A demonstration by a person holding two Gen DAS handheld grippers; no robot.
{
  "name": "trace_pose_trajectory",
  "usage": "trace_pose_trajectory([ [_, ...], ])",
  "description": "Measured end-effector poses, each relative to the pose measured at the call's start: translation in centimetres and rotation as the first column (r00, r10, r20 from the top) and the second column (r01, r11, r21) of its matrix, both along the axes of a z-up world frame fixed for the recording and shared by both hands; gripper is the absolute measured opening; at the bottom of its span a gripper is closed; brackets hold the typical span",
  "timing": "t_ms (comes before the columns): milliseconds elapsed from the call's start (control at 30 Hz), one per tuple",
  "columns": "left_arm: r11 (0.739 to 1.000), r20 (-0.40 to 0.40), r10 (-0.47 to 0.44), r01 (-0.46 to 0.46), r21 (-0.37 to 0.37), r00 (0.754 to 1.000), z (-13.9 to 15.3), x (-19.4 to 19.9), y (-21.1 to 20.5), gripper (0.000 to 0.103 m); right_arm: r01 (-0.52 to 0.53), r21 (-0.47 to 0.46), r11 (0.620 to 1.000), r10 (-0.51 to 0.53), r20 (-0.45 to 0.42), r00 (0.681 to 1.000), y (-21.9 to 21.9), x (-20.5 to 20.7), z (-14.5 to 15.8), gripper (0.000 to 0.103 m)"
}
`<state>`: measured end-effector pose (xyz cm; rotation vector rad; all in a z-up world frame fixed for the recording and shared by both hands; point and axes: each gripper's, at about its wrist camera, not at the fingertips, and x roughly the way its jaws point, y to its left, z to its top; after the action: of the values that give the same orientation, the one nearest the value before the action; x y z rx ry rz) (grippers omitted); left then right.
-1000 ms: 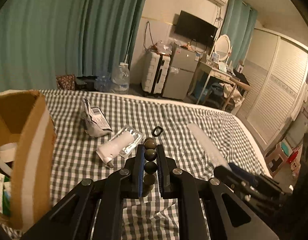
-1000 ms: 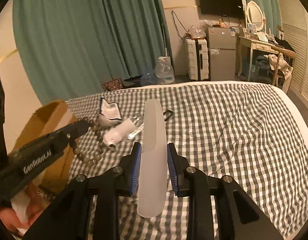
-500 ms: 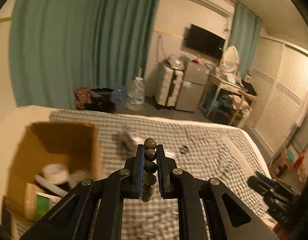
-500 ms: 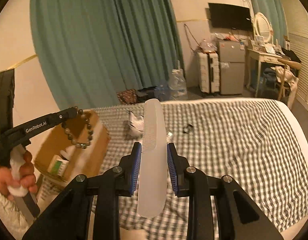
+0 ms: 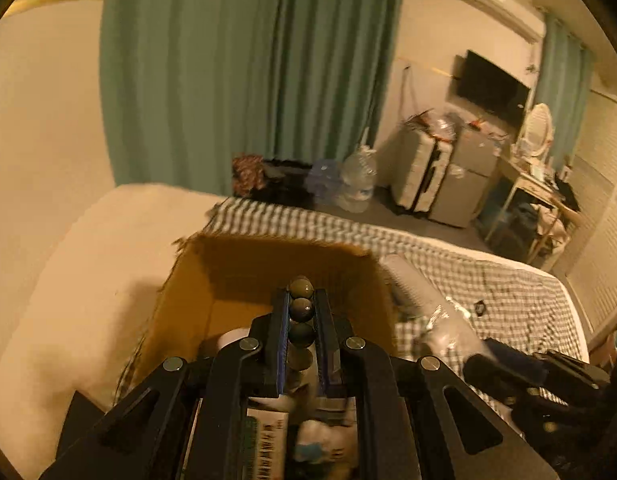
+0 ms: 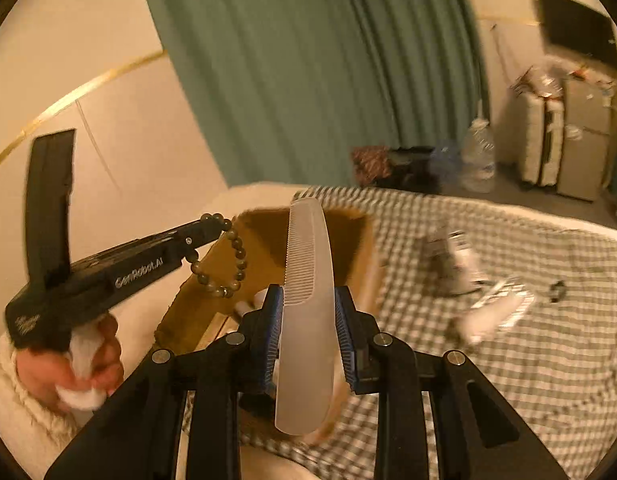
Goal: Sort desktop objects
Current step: 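Carry the bracelet and the clear comb to the box and open both grippers, then move back and grasp the white cup-shaped bottle with the left gripper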
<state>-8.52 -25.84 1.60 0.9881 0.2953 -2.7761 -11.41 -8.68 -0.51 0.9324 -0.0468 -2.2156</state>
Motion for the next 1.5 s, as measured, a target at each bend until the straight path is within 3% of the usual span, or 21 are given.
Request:
trace_pose_trajectory([
  [133, 1.0, 0.073, -0.007, 0.006, 0.02, 0.997, -2.3, -1.0, -1.7, 0.011, 0.0, -0.036, 0.999, 0.002, 0.071, 0.997, -2.3, -1.5, -1.6, 0.031],
  [167, 1.0, 0.082, -0.011, 0.01, 0.008, 0.997, -2.6, -1.1, -1.7, 0.014, 0.007, -0.039, 0.999, -0.004, 0.083, 0.997, -2.2, -2.0, -1.7, 0.049],
  [200, 1.0, 0.089, -0.008, 0.009, -0.008, 0.996, -2.8, -1.1, -1.7, 0.023, 0.029, -0.032, 0.999, -0.026, 0.07, 0.997, -1.9, -2.1, -1.5, 0.066],
  [233, 1.0, 0.097, 0.0, 0.003, -0.031, 0.995, -2.9, -1.1, -1.6, 0.034, 0.041, -0.028, 0.999, -0.04, 0.047, 0.998, -1.6, -2.3, -1.3, 0.068],
  [267, 0.999, 0.105, 0.013, -0.008, -0.046, 0.994, -3.0, -1.0, -1.6, 0.073, 0.051, -0.023, 0.998, -0.05, 0.027, 0.998, -1.2, -2.3, -0.9, 0.068],
  [300, 0.997, 0.117, 0.045, -0.036, -0.073, 0.992, -3.0, -1.0, -1.5, 0.101, 0.065, -0.015, 0.998, -0.065, 0.003, 0.998, -0.3, -2.2, -0.5, 0.068],
  [367, 0.992, 0.102, 0.085, -0.075, -0.104, 0.991, -2.8, -0.4, -1.0, 0.102, 0.095, 0.001, 0.995, -0.095, -0.04, 0.995, 1.3, -1.9, 0.0, 0.068],
  [567, 0.995, 0.066, 0.036, -0.029, -0.1, 0.997, -1.1, 0.8, 3.6, 0.103, 0.25, 0.025, 0.968, -0.242, -0.18, 0.953, 9.5, 0.0, 2.2, 0.075],
  [633, 0.996, 0.035, 0.004, -0.001, -0.085, 0.999, -0.7, 1.2, 6.2, 0.103, 0.294, 0.016, 0.956, -0.284, -0.215, 0.934, 12.8, 1.2, 3.0, 0.075],
  [700, 0.997, 0.01, -0.034, 0.035, -0.063, 0.999, -0.5, 1.2, 8.9, 0.103, 0.336, 0.01, 0.942, -0.323, -0.243, 0.914, 15.7, 1.9, 3.4, 0.089],
  [833, 0.987, -0.033, -0.154, 0.152, -0.042, 0.988, -1.1, 0.9, 15.6, 0.103, 0.428, -0.031, 0.903, -0.422, -0.243, 0.874, 21.9, 3.2, 3.0, 0.095],
  [900, 0.98, -0.065, -0.195, 0.191, -0.062, 0.979, -2.0, 0.9, 18.3, 0.103, 0.476, -0.05, 0.878, -0.475, -0.219, 0.852, 24.5, 3.5, 2.1, 0.102],
  [967, 0.97, -0.077, -0.223, 0.213, -0.117, 0.972, -3.4, 0.4, 20.9, 0.103, 0.498, -0.055, 0.865, -0.498, -0.197, 0.844, 26.8, 3.5, 0.6, 0.103],
  [1067, 0.947, -0.018, -0.274, 0.266, -0.179, 0.962, -6.2, -1.6, 23.4, 0.103, 0.46, -0.065, 0.885, -0.464, -0.075, 0.882, 29.1, 2.2, -2.4, 0.103],
  [1167, 0.942, 0.044, -0.261, 0.264, -0.207, 0.964, -8.8, -4.0, 24.6, 0.103, 0.495, -0.066, 0.867, -0.493, 0.035, 0.869, 31.0, 0.5, -5.7, 0.103],
  [1300, 0.949, 0.073, -0.205, 0.217, -0.23, 0.976, -11.6, -6.5, 24.8, 0.103, 0.55, -0.028, 0.835, -0.551, -0.022, 0.834, 31.6, -1.2, -8.9, 0.103],
  [1400, 0.966, 0.073, -0.18, 0.19, -0.177, 0.981, -13.7, -8.4, 23.8, 0.103, 0.552, 0.065, 0.832, -0.55, -0.039, 0.834, 31.0, -3.1, -10.3, 0.103],
  [1500, 0.983, 0.075, -0.145, 0.152, -0.106, 0.987, -15.8, -10.1, 23.0, 0.103, 0.545, 0.093, 0.834, -0.544, -0.036, 0.838, 30.6, -4.7, -12.2, 0.103],
])
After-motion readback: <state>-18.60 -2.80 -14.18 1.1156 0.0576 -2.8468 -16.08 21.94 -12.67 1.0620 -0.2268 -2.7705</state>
